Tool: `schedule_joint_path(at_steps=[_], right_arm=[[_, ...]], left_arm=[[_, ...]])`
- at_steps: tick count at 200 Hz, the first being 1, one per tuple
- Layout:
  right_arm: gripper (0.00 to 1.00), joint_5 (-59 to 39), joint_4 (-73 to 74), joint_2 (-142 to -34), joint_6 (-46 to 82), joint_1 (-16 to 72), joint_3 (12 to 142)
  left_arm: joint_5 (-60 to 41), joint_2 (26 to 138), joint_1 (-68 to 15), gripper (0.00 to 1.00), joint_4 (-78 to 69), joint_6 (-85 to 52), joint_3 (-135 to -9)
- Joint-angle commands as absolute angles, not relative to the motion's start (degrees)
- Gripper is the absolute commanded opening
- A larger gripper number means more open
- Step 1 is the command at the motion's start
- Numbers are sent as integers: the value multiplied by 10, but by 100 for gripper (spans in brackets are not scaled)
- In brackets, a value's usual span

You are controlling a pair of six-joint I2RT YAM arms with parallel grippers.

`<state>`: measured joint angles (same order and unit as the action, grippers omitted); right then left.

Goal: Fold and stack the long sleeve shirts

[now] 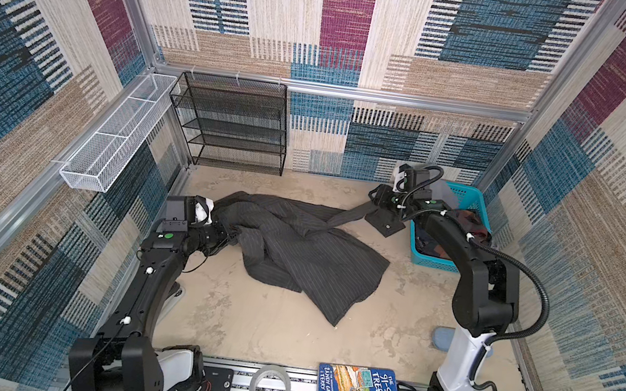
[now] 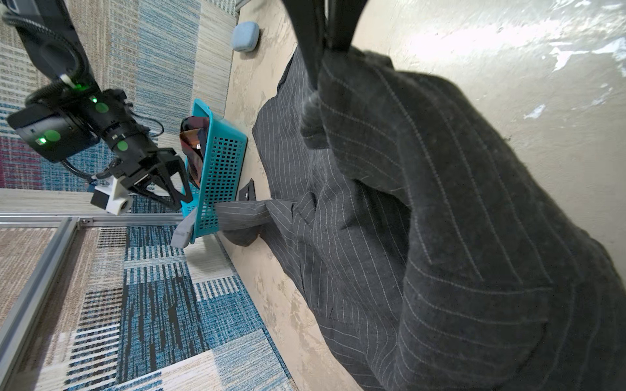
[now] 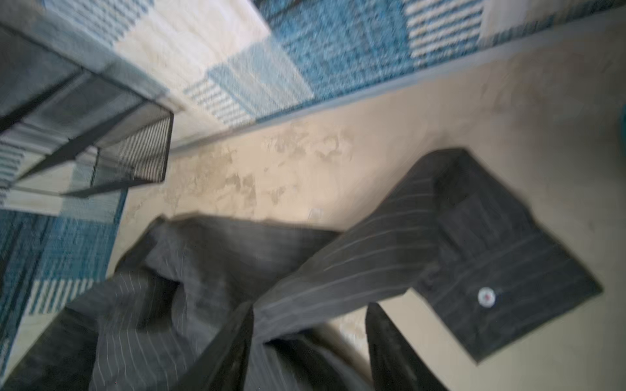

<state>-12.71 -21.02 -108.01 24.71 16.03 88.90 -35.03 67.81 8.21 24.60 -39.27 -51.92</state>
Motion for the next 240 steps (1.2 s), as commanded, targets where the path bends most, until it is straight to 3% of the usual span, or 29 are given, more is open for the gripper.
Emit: schedule_joint_path(at_steps=[1, 21, 31, 80, 143, 151, 164, 176, 206, 240], right_arm=[[65, -54, -249, -999, 227, 222, 820], [87, -6, -245, -918, 233, 306, 721], [90, 11, -240, -888, 235, 350, 683], [83, 91, -270, -905, 270, 517, 614], [79, 159, -283, -990, 313, 580, 621], [72, 178, -288, -992, 315, 581, 621], [43, 213, -300, -991, 314, 579, 623], [31, 236, -311, -985, 299, 575, 634], [9, 217, -309, -942, 225, 528, 643], [0, 133, -294, -891, 121, 430, 647]], left_arm=[[-360, 680, 83, 0, 222, -393, -531], [-352, 683, 83, 0, 237, -385, -551], [-348, 685, 83, 0, 244, -382, -563], [-353, 700, 78, 0, 254, -383, -602], [-349, 706, 75, 0, 269, -382, -621], [-348, 707, 75, 0, 273, -380, -626], [-344, 707, 75, 0, 279, -376, -634], [-341, 707, 75, 0, 285, -371, -640], [-337, 707, 75, 0, 304, -355, -650], [-337, 703, 74, 0, 327, -337, -654]])
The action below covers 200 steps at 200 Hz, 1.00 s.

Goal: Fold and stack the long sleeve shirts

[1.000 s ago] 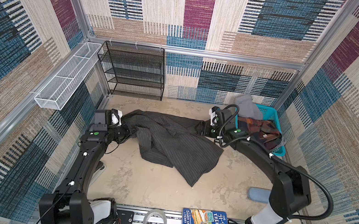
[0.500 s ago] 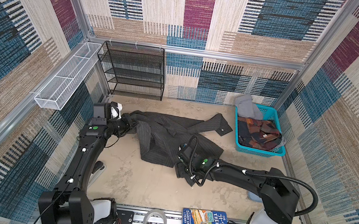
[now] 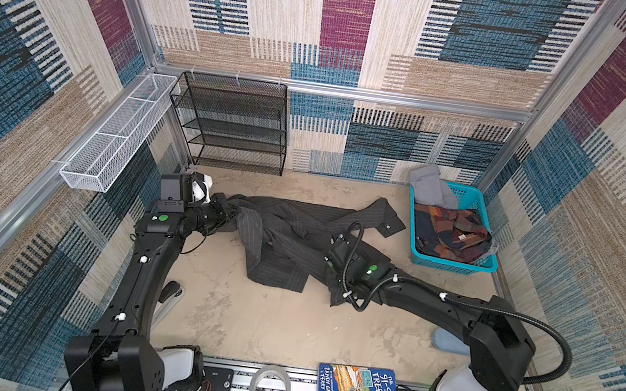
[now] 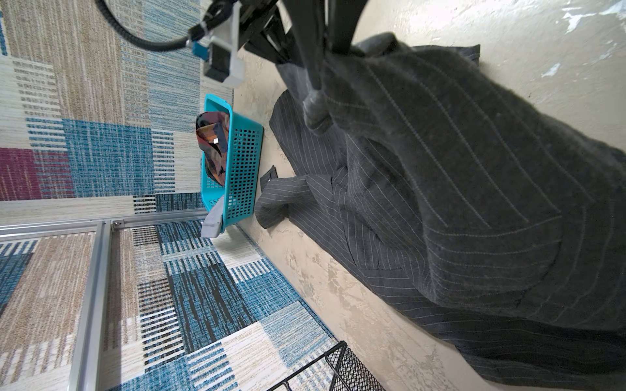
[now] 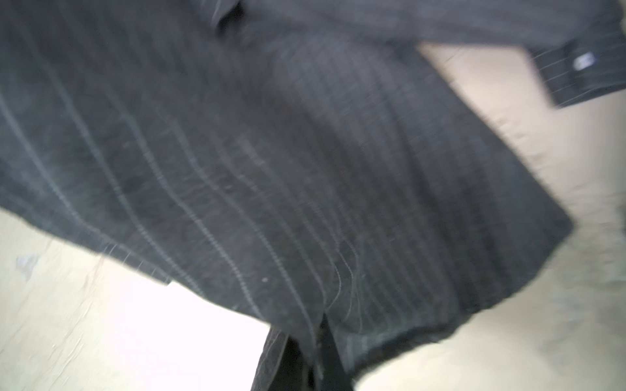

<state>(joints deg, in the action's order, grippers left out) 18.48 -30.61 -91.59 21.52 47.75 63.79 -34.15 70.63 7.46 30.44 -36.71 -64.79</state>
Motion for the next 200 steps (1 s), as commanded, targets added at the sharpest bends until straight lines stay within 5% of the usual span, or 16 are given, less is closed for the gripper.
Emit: schedule_joint_path(at_steps=[1, 73, 125, 166, 200], right_arm=[[0, 130, -294, -890, 118, 427, 648], [4, 58, -271, -1028, -37, 250, 807], [40, 132, -353, -1252, -6, 210, 1092], [65, 97, -392, -1128, 98, 219, 1011], [67, 33, -346, -965, 230, 250, 782]], left_arm=[[-337, 703, 75, 0, 328, -336, -654], [-318, 697, 72, 0, 337, -326, -645], [-284, 744, 58, 0, 288, -333, -629], [-270, 793, 43, 0, 254, -337, -637], [-267, 809, 40, 0, 247, -345, -644]])
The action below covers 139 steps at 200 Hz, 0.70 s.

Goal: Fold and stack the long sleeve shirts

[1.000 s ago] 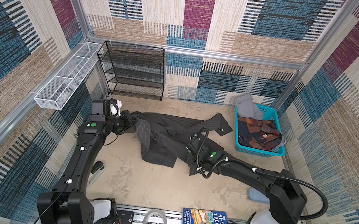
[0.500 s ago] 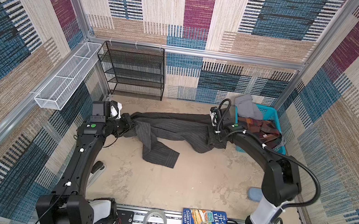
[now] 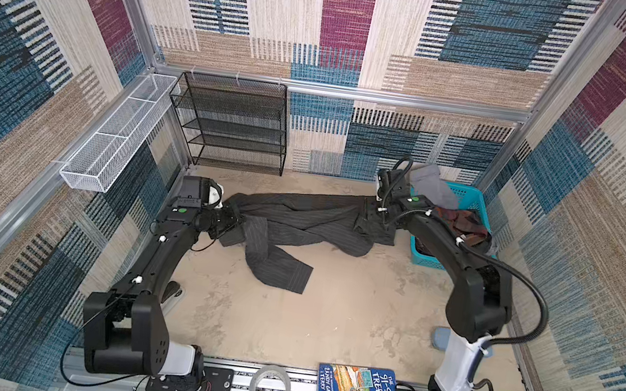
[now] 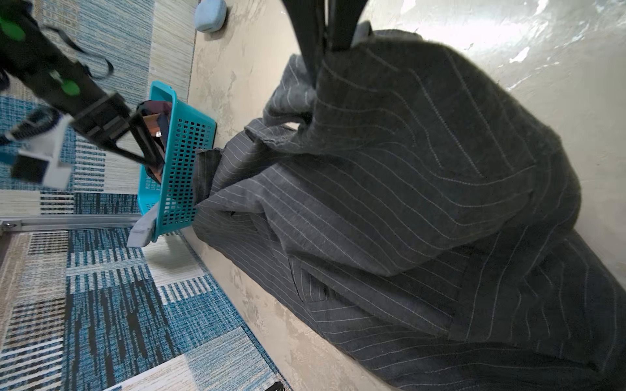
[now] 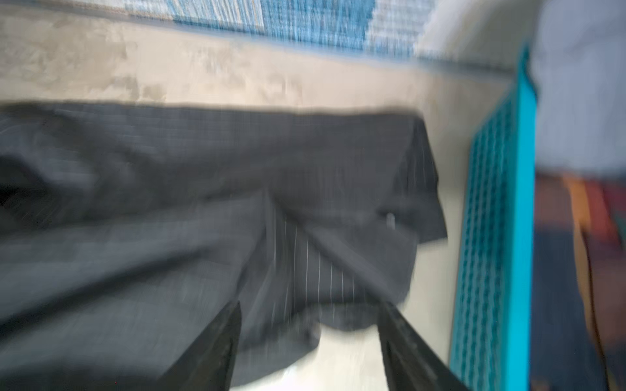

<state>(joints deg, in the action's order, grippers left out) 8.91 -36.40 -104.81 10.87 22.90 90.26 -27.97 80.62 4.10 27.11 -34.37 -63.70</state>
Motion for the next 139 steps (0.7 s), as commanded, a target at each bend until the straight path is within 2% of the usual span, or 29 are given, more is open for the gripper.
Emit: schedule_joint_path(at_steps=[1, 42, 64, 139], right_arm=[[67, 31, -343, -961, 235, 252, 776], [66, -7, -226, -874, 324, 283, 577], [66, -8, -178, -895, 312, 274, 565], [64, -170, -3, -985, 282, 205, 533]], left_arm=[[-267, 809, 40, 0, 247, -345, -644], [-219, 805, 40, 0, 288, -328, -654], [-198, 803, 40, 0, 298, -326, -654], [-167, 816, 16, 0, 303, -330, -657]])
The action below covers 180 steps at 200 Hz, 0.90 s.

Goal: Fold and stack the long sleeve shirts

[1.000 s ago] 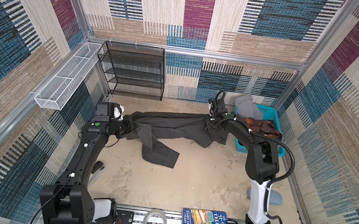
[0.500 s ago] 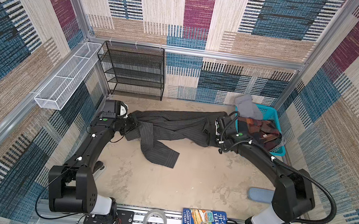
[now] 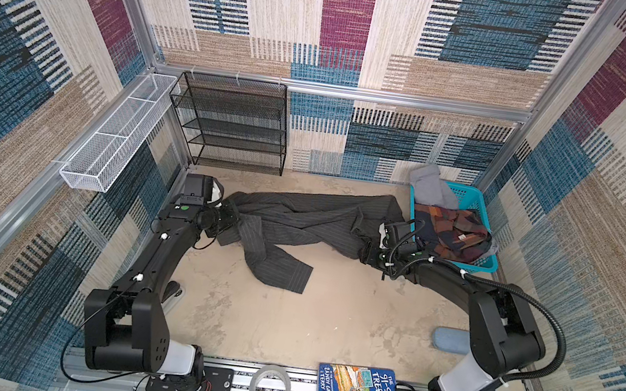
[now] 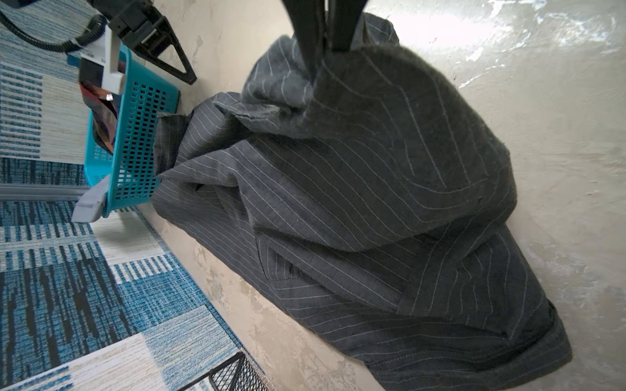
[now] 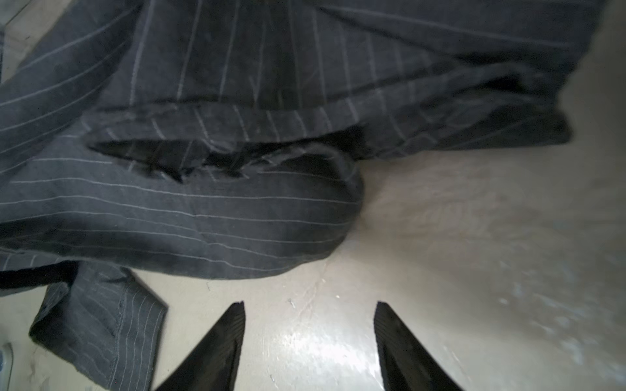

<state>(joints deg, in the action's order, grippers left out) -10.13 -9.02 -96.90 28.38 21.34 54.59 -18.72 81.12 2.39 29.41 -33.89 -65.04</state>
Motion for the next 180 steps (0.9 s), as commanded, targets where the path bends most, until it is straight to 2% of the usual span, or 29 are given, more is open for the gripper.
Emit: schedule_joint_path(at_steps=[1, 44, 123, 145, 180], right_arm=[[64, -172, 0, -986, 283, 204, 532], [65, -220, 76, -1001, 294, 186, 496], [66, -217, 99, -1053, 253, 169, 517], [57, -234, 103, -1069, 230, 169, 534], [26, -276, 109, -1056, 229, 169, 545]], left_arm=[[-166, 816, 16, 0, 303, -330, -657], [-152, 824, 4, 0, 309, -326, -662], [-133, 823, 3, 0, 316, -325, -658], [-134, 829, 4, 0, 316, -328, -660], [-135, 831, 3, 0, 309, -334, -659]])
